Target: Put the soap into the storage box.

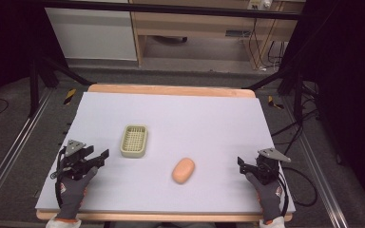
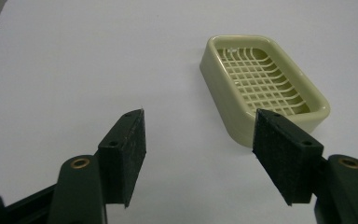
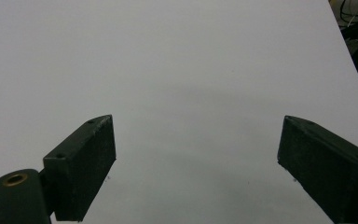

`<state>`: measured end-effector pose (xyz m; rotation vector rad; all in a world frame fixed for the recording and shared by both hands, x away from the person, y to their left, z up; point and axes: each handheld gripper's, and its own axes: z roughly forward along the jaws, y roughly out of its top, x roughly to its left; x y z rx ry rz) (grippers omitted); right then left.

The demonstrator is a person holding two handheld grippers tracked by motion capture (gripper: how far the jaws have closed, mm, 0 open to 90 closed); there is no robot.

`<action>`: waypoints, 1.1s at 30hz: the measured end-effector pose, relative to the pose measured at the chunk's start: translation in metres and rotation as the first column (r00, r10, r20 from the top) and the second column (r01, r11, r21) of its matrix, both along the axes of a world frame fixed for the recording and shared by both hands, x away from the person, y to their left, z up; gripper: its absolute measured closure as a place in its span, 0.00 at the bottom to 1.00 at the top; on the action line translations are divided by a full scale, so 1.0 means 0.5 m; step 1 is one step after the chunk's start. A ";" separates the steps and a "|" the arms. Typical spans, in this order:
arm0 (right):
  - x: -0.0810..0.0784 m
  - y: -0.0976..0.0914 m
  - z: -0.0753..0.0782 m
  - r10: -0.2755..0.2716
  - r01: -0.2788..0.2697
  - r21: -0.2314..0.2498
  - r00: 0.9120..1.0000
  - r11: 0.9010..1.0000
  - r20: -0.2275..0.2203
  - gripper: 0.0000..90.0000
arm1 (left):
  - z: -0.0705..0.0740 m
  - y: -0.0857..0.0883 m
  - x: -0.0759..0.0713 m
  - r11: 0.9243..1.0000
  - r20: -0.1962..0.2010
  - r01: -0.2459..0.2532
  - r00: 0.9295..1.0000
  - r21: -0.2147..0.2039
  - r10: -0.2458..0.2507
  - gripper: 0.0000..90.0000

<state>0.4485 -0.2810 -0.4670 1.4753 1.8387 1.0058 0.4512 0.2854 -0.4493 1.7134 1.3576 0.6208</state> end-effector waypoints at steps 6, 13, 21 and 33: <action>-0.007 0.000 0.003 0.004 -0.004 -0.001 1.000 1.000 0.009 0.12 | 0.008 0.000 -0.004 1.000 0.005 0.006 1.000 -0.015 -0.006 0.37; -0.011 0.000 0.004 0.009 -0.009 0.008 1.000 1.000 0.015 0.12 | 0.016 -0.011 -0.007 0.999 0.014 0.028 1.000 -0.023 -0.027 0.34; -0.011 -0.002 0.003 0.010 -0.010 0.016 1.000 1.000 0.010 0.11 | 0.026 -0.031 -0.013 0.998 0.022 0.060 0.998 -0.021 -0.059 0.33; -0.016 -0.002 0.004 0.000 0.000 0.011 1.000 1.000 0.016 0.10 | 0.028 -0.070 -0.019 0.994 0.021 0.104 0.994 -0.012 -0.104 0.31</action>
